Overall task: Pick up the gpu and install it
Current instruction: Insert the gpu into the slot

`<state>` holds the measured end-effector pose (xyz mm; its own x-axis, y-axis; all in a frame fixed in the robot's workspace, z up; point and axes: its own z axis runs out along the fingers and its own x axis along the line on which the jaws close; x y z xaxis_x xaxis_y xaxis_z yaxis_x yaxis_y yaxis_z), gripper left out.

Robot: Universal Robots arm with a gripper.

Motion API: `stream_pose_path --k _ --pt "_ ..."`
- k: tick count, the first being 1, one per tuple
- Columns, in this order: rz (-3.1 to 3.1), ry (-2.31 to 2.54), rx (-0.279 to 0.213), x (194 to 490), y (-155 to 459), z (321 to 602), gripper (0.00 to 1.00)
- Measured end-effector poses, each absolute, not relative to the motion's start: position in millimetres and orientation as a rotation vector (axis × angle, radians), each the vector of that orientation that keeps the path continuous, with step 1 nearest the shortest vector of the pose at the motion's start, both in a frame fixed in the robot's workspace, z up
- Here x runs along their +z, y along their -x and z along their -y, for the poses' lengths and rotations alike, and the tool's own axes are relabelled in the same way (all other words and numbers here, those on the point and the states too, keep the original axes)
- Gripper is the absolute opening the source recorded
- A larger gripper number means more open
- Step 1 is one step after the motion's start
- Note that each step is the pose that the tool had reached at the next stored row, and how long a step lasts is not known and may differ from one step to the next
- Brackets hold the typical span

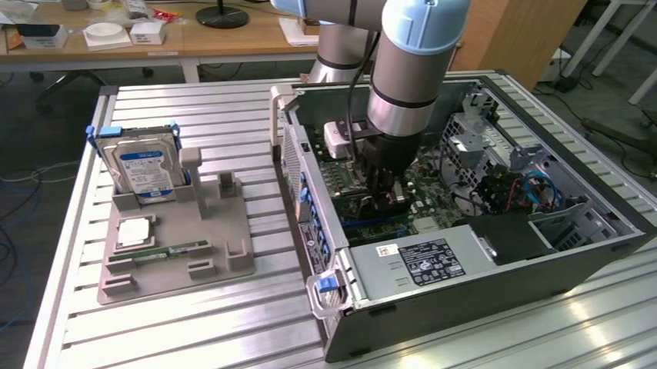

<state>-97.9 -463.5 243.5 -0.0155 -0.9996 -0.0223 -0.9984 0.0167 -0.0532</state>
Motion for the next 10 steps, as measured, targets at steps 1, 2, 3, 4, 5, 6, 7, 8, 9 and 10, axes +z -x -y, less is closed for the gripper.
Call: stream_pose_path --k 1,2,3,4,5,6,7,8,9,10 --pt "-2.201 2.166 -0.035 243.5 97.9 463.5 0.26" --pt "-2.201 2.166 -0.035 243.5 97.9 463.5 0.26" --pt "-2.201 2.166 -0.034 243.4 97.9 463.5 0.26" --pt "-2.201 2.166 -0.034 243.4 97.9 463.5 0.26" --pt "-2.201 2.166 -0.034 243.4 97.9 463.5 0.26" --pt "-2.201 2.166 -0.034 243.4 97.9 463.5 0.26" --pt "-2.201 2.166 -0.034 243.4 97.9 463.5 0.26" --pt "-2.201 2.166 -0.034 243.4 97.9 463.5 0.26" --pt "-2.201 2.166 -0.034 243.4 97.9 463.5 0.26" --pt "-2.201 2.166 -0.034 243.4 98.0 463.5 0.26"
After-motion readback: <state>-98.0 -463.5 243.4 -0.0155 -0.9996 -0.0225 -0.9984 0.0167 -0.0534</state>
